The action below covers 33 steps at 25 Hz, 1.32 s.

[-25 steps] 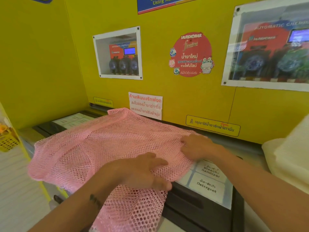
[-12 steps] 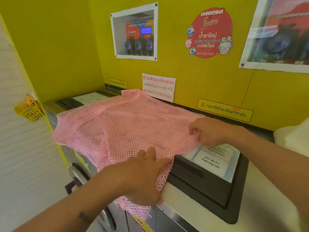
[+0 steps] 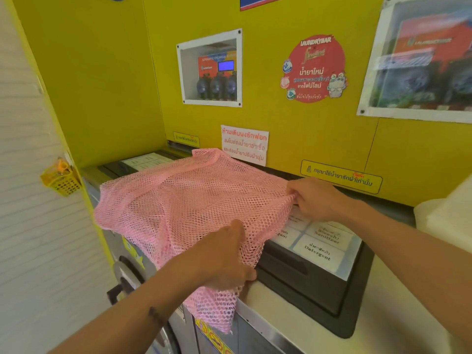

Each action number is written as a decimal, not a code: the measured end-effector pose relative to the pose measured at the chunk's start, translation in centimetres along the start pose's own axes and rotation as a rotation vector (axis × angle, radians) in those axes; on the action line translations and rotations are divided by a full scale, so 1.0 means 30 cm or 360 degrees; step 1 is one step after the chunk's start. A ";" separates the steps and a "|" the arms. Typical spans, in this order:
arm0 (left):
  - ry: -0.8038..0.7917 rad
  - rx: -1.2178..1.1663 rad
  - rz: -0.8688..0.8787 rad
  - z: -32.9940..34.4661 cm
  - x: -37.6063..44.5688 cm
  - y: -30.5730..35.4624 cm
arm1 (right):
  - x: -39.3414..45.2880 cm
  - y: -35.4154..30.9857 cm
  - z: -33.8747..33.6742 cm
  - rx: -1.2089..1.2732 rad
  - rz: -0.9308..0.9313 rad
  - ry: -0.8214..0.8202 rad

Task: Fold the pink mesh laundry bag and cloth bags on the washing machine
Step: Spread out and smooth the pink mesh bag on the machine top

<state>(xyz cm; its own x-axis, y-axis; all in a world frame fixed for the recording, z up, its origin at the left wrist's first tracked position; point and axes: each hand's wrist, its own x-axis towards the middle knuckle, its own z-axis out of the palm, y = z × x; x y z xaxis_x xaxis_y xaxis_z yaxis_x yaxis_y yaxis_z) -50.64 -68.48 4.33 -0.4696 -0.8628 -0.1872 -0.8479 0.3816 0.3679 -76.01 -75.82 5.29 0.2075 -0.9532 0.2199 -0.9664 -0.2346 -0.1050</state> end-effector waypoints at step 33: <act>0.1001 -0.0103 -0.0105 -0.597 0.179 -0.795 | 0.879 -0.286 -0.067 -0.0509 -0.0339 0.0421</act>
<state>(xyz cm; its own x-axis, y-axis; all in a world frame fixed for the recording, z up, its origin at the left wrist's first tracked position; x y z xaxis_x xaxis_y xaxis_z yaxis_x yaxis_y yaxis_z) -28.52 -88.15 10.85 -0.1659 -0.9211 0.3523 -0.8444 0.3172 0.4316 -62.53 -98.56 13.92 0.4005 -0.7992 0.4482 -0.9134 -0.3095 0.2644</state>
